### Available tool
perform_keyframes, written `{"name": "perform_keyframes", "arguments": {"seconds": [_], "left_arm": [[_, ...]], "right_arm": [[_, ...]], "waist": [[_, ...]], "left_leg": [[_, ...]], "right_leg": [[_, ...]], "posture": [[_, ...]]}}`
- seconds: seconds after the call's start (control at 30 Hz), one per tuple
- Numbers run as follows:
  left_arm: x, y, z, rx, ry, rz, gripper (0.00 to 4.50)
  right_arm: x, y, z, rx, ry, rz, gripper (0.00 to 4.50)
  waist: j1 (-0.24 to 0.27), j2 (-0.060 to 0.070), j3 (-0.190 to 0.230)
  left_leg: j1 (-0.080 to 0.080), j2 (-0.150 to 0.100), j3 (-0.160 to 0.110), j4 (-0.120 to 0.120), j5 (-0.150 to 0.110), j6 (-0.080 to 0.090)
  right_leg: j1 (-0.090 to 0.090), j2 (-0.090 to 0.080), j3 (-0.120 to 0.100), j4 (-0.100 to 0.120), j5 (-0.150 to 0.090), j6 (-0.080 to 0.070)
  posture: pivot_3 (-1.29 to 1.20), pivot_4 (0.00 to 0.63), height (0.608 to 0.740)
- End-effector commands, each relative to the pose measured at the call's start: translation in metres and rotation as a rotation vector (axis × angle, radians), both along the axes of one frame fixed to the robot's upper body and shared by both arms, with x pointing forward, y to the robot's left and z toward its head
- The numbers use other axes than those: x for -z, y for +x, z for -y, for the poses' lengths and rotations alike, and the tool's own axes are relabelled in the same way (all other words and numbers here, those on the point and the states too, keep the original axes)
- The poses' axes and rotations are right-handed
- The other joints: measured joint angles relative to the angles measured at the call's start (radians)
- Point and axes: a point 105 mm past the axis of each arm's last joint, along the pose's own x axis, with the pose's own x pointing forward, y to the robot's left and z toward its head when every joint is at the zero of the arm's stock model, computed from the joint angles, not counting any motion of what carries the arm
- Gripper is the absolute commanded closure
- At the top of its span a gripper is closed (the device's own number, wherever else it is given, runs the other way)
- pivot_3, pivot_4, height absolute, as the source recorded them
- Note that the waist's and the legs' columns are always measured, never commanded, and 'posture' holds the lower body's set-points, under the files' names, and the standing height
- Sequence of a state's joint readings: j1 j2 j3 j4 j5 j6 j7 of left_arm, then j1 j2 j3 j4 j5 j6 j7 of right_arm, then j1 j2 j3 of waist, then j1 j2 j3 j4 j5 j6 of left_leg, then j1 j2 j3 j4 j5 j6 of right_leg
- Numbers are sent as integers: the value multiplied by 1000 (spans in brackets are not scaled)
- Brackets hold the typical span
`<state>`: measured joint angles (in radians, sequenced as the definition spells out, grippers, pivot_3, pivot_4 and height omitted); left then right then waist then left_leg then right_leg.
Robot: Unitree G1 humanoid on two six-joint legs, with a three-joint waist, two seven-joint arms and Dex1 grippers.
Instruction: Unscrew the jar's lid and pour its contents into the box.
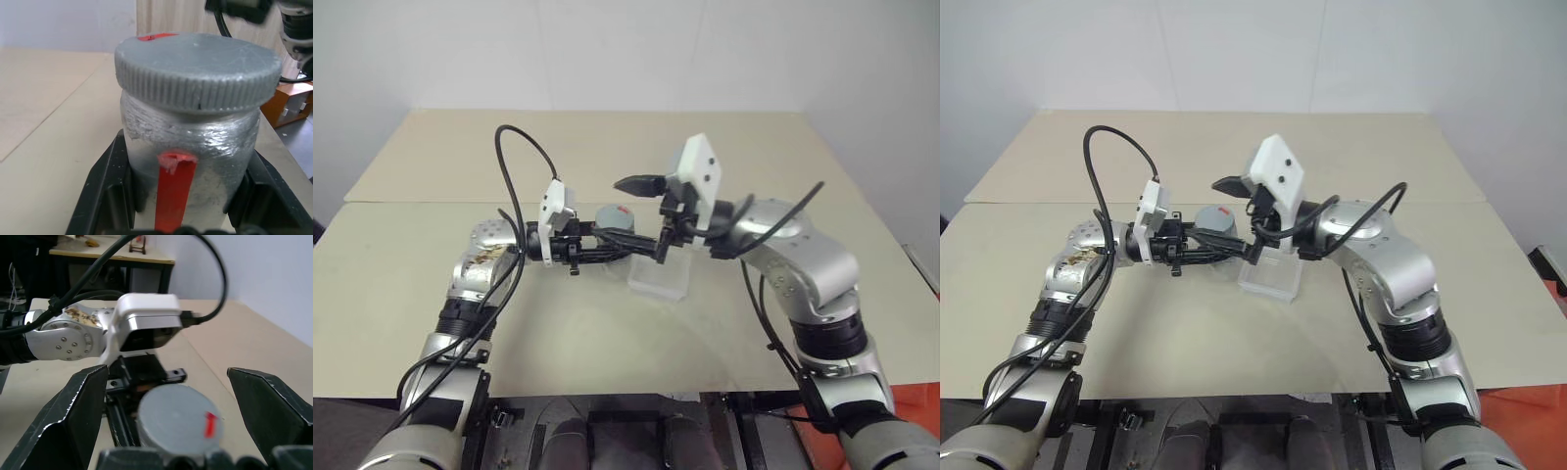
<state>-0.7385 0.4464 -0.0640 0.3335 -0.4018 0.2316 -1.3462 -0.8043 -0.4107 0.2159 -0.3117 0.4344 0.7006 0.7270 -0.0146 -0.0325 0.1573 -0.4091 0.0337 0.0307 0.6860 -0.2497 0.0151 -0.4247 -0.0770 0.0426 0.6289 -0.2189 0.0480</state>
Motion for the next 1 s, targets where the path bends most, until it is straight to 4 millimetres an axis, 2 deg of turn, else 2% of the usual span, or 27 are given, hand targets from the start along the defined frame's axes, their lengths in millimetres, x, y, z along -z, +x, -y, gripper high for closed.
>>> {"name": "perform_keyframes", "arguments": {"seconds": [0.03,0.37,0.7,1.0], "left_arm": [[-12,-1,2,16,-12,53,2587],[-12,-4,-4,10,-6,52,2587],[-11,-6,-7,9,3,48,2587],[-10,-7,-8,12,3,46,2587]], "right_arm": [[-8,9,-4,55,-13,62,19],[-4,23,5,132,-17,53,19],[-5,21,29,158,-11,49,19],[-3,18,39,168,-12,47,19]], "waist": [[0,0,0],[0,0,0],[0,0,0],[0,0,0]], "left_leg": [[0,0,0,0,0,0],[0,0,0,0,0,0],[0,0,0,0,0,0],[0,0,0,0,0,0]], "right_leg": [[0,0,0,0,0,0],[0,0,0,1,0,0],[0,0,0,0,0,0],[0,0,0,0,0,0]], "posture": [[0,150,740],[0,150,740],[0,150,740],[0,150,740]]}}
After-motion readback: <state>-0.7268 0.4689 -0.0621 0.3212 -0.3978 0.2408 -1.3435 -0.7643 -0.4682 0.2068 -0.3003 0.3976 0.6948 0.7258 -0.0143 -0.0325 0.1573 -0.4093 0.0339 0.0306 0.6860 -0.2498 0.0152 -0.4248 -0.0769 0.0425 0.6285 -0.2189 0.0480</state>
